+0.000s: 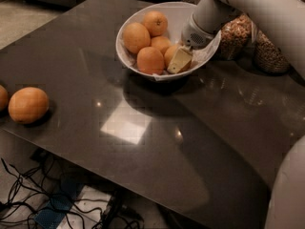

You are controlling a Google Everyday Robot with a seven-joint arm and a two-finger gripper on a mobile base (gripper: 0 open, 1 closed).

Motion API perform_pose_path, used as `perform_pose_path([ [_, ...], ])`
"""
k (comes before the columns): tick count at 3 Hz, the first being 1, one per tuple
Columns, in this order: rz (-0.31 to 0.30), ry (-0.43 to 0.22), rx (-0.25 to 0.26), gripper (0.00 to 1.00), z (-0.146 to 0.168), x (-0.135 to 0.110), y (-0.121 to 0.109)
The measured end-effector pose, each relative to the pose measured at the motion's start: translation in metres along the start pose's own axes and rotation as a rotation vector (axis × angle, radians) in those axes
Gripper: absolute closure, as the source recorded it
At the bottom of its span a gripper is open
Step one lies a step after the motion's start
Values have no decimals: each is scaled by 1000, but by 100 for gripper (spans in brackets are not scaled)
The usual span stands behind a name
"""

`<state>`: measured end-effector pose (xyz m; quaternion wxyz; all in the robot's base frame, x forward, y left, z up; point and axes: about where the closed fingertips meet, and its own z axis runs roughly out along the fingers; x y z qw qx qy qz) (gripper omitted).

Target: Pick orange from white bowl

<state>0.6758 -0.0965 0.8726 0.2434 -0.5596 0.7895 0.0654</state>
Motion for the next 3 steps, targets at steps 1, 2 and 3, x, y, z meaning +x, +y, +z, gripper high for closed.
perform_pose_path([
  [1,-27,-122,-26,100,-33,-11,3],
  [2,-57,-280,-41,100,-80,-24,3],
  [3,-82,-415,-52,100,-120,-37,3],
])
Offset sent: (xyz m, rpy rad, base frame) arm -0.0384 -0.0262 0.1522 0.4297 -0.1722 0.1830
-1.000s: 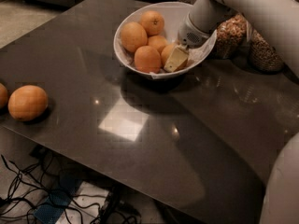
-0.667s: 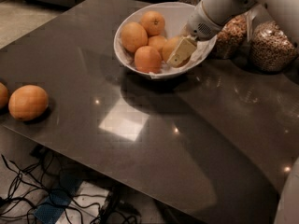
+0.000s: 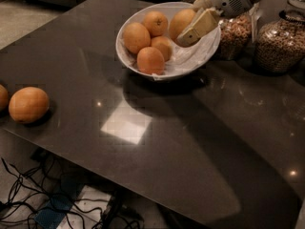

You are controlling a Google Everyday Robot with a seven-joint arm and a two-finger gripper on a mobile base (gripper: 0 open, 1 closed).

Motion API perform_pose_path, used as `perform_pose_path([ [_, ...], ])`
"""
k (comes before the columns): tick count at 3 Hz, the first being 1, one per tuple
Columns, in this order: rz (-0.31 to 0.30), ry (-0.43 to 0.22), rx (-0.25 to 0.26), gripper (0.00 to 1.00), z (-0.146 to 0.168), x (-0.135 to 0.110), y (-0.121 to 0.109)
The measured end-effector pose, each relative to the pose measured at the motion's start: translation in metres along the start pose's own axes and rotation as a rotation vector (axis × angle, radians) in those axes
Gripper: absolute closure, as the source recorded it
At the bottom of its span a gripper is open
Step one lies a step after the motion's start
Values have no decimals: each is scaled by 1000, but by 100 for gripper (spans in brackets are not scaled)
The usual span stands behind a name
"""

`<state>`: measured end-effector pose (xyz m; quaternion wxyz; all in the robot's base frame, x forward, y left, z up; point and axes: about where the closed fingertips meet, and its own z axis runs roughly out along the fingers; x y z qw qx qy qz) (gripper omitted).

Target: Pick orange from white bowl

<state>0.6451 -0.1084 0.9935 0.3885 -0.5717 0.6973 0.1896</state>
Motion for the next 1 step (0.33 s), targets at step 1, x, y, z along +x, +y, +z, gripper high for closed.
perform_pose_path([
  [1,0,0,0,100,0,0,0],
])
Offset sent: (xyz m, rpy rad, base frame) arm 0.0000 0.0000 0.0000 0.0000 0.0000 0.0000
